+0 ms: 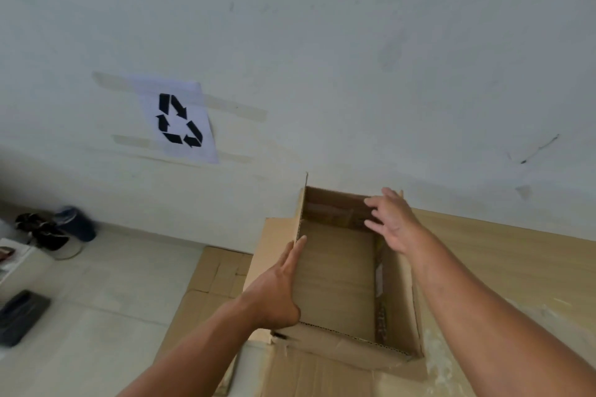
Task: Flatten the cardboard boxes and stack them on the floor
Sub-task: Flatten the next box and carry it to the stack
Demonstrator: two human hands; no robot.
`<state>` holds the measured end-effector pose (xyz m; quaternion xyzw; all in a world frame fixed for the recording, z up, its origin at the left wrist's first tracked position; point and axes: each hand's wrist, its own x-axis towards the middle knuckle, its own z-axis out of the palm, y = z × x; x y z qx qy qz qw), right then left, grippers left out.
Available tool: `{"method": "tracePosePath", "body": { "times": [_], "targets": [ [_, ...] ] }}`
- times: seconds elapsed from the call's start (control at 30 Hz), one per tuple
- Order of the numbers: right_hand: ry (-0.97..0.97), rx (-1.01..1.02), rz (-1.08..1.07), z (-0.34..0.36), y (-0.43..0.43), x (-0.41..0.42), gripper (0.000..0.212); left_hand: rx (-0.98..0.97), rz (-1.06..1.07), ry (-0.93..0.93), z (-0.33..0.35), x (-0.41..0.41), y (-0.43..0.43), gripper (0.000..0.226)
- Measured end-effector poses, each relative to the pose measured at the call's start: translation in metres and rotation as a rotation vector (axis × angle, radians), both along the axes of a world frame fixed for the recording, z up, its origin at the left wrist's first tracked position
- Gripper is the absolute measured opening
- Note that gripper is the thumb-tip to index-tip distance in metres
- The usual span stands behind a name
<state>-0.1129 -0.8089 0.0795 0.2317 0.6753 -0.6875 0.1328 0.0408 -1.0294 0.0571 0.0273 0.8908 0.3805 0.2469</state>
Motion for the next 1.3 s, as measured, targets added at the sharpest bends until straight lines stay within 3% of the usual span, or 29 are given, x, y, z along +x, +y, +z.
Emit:
{"method": "tracePosePath", "body": {
  "times": [0.1,0.17,0.33,0.4,0.53,0.67,0.8,0.9,1.0,1.1,1.2,1.3],
  "targets": [
    [0.019,0.056,0.093,0.001,0.008,-0.004,0.077,-0.007,-0.019,0.002,0.001,0.0,-0.001,0.128],
    [0.032,0.198,0.179,0.007,0.012,0.001,0.074,0.003,-0.02,-0.01,0.0,-0.001,-0.003,0.127],
    [0.295,0.977,0.33,0.024,0.023,0.045,0.056,0.0,-0.028,-0.028,0.002,-0.001,-0.004,0.126],
    [0.228,1.141,0.336,0.025,0.033,0.069,0.051,-0.005,-0.031,-0.023,0.002,0.0,-0.003,0.125],
    [-0.153,0.871,0.494,0.03,0.044,0.115,0.077,0.009,-0.03,-0.013,0.0,-0.001,-0.003,0.125],
    [-0.311,0.659,0.565,0.036,0.049,0.15,0.108,0.013,-0.031,-0.001,-0.001,-0.001,-0.005,0.124],
    [-0.35,0.649,0.627,0.026,0.04,0.173,0.087,-0.001,-0.037,0.003,0.004,0.0,-0.004,0.125],
    [-0.24,0.838,0.518,0.007,0.035,0.179,0.067,-0.024,-0.08,0.013,0.015,0.004,-0.001,0.124],
    [-0.152,0.846,0.35,-0.001,0.036,0.181,0.056,-0.03,-0.176,0.022,0.029,0.012,0.002,0.126],
    [-0.089,0.707,0.152,0.001,0.035,0.178,0.05,-0.024,-0.269,0.023,0.038,0.019,0.009,0.125],
    [-0.057,0.426,-0.012,0.005,0.026,0.174,0.047,-0.027,-0.365,0.016,0.047,0.027,0.024,0.116],
    [-0.082,0.269,-0.066,0.013,0.015,0.174,0.047,-0.006,-0.46,0.027,0.049,0.036,0.049,0.1]
  ]
}}
